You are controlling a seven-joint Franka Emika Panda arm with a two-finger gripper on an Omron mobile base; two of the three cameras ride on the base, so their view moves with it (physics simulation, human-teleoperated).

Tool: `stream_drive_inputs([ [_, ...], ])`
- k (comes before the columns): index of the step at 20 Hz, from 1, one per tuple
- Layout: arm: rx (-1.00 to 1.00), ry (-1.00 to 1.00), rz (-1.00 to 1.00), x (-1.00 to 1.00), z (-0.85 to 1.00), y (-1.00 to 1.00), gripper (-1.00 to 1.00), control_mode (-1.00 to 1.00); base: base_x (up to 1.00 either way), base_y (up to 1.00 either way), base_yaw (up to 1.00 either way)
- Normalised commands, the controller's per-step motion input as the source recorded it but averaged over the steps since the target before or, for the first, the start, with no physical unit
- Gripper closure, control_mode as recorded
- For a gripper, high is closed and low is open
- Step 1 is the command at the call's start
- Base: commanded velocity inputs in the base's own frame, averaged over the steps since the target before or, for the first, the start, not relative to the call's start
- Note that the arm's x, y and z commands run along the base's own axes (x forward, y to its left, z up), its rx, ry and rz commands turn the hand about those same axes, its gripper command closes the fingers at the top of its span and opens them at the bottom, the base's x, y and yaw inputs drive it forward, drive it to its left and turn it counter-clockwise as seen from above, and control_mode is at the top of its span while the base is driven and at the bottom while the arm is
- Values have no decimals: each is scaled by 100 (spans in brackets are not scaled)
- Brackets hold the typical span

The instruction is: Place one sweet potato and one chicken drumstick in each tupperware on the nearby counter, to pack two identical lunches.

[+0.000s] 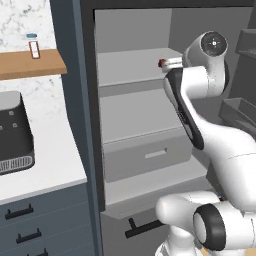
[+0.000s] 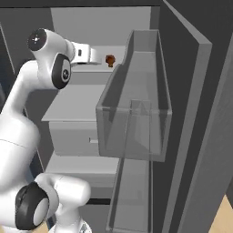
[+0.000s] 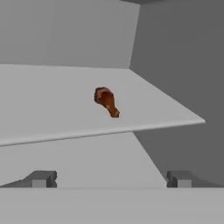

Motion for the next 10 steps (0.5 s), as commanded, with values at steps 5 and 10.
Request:
stream_drive_inputs([
  [5,1,3,7,100,0,-38,-100,-100,0,0,0],
  [10,0,23,14,93,0,-37,-100,-100,0,0,0],
])
